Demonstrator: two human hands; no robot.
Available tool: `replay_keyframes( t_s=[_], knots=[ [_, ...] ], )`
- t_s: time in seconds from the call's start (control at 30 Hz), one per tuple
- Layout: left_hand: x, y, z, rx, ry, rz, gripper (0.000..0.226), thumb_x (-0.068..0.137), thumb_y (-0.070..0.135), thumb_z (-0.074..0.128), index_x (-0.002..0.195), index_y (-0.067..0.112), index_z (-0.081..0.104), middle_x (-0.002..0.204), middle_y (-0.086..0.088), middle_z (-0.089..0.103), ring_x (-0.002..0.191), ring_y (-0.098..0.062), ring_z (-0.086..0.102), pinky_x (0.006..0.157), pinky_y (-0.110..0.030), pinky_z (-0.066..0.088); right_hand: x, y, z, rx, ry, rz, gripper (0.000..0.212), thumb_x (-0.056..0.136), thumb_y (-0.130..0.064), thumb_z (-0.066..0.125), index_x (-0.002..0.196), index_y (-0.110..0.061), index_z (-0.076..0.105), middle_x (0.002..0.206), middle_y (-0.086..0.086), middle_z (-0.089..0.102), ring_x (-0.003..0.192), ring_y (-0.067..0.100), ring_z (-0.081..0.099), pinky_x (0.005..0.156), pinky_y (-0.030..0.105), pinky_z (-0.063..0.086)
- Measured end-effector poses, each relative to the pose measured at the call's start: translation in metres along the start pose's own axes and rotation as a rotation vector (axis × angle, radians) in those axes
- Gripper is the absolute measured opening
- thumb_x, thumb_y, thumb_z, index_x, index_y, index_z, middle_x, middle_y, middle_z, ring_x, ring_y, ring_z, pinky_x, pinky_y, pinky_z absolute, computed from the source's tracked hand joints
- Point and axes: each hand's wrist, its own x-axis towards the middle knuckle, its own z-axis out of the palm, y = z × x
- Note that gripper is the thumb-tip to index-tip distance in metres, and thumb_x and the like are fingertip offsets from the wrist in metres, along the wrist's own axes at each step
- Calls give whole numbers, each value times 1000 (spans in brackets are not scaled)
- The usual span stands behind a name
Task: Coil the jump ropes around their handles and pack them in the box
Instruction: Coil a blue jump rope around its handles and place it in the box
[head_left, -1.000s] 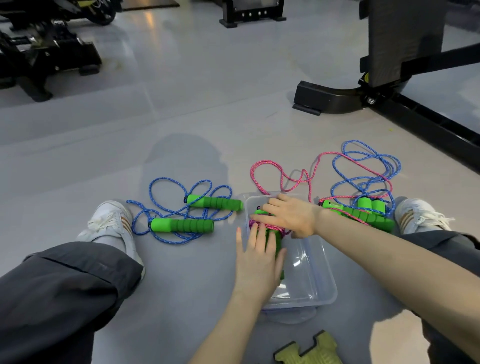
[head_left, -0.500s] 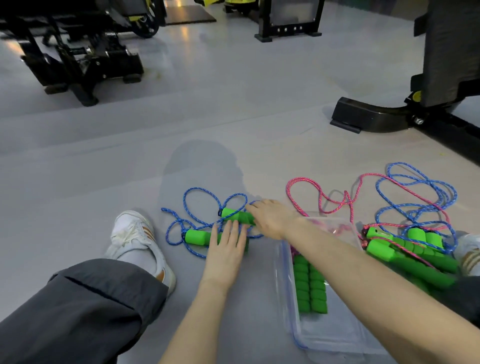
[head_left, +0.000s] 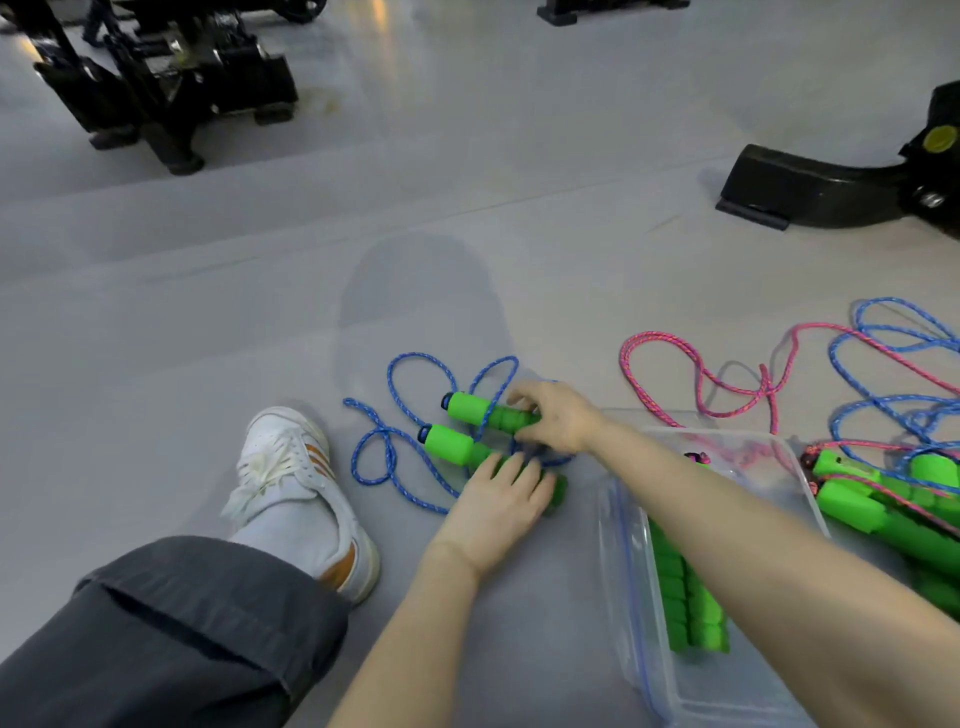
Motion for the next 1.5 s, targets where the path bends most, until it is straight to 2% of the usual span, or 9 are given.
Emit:
replay_keyframes(
  t_s=[0.17, 0.47, 0.6, 0.8, 0.9, 1.07, 1.2, 1.3, 1.5],
  knots=[
    [4, 14, -4, -58, 39, -28, 32, 82, 8, 43, 96, 12, 71, 78, -4, 60, 70, -23, 59, 64, -31, 53, -15, -6, 3, 322, -142, 63, 29, 81, -5, 68, 110, -4, 64, 92, 4, 59, 87, 15, 54, 82, 25, 43],
    [-2, 9, -11, -83, -45, -205, 10, 73, 6, 49, 72, 14, 55, 65, -3, 53, 59, -22, 53, 57, -29, 50, -35, -7, 0, 148, -301, 33, 56, 80, -9, 55, 136, -12, 46, 128, 8, 54, 102, 16, 51, 84, 20, 39],
    [0, 6, -17, -189, -245, -329, 65, 44, 24, 88, 78, 18, 33, 65, -1, 53, 58, -19, 54, 51, -26, 45, -42, -3, -2, -219, -456, 9, 97, 77, -21, 72, 150, -24, 9, 139, 8, 30, 131, 23, 31, 106, 29, 32],
    [-1, 1, -22, -209, -285, -412, 78, 35, 31, 90, 92, 15, 40, 77, -2, 60, 69, -21, 61, 66, -32, 55, -39, -3, 34, -232, -150, -54, 70, 71, -18, 71, 131, -8, 36, 125, 12, 43, 118, 29, 46, 93, 37, 44],
    [2, -9, -22, -87, -318, -368, 87, 43, 41, 90, 115, 7, 54, 102, -9, 68, 93, -26, 67, 84, -45, 54, -31, 3, 17, -313, -47, -92, 66, 69, -22, 73, 125, -11, 41, 118, 11, 46, 112, 30, 48, 89, 38, 46],
    [29, -30, -42, 56, -362, -402, 78, 63, 54, 77, 121, 4, 64, 136, -13, 54, 121, -35, 54, 97, -54, 42, -38, 15, -47, -476, 144, -166, 69, 71, -22, 71, 131, -14, 38, 118, 10, 46, 111, 31, 47, 88, 39, 44],
    [54, -39, -65, -4, -325, -332, 70, 88, 46, 57, 140, 3, 41, 155, -12, 25, 136, -37, 34, 102, -46, 39, -55, 10, -75, -512, 184, -167, 63, 78, -22, 62, 135, -14, 36, 120, 12, 46, 113, 31, 45, 86, 37, 38],
    [57, -43, -77, -59, -335, -295, 71, 87, 36, 64, 140, -2, 39, 151, -21, 30, 136, -38, 35, 105, -42, 38, -64, 6, -85, -547, 191, -187, 68, 76, -16, 61, 139, -16, 33, 120, 10, 45, 114, 30, 44, 86, 37, 37],
    [32, -56, -88, 91, -448, -417, 94, 92, 56, 41, 149, -3, -5, 158, -17, -7, 146, -31, -1, 119, -36, 4, -77, 10, -108, -514, 222, -84, 76, 75, -14, 62, 142, -22, 27, 121, 6, 45, 115, 27, 43, 91, 35, 36]
  ],
)
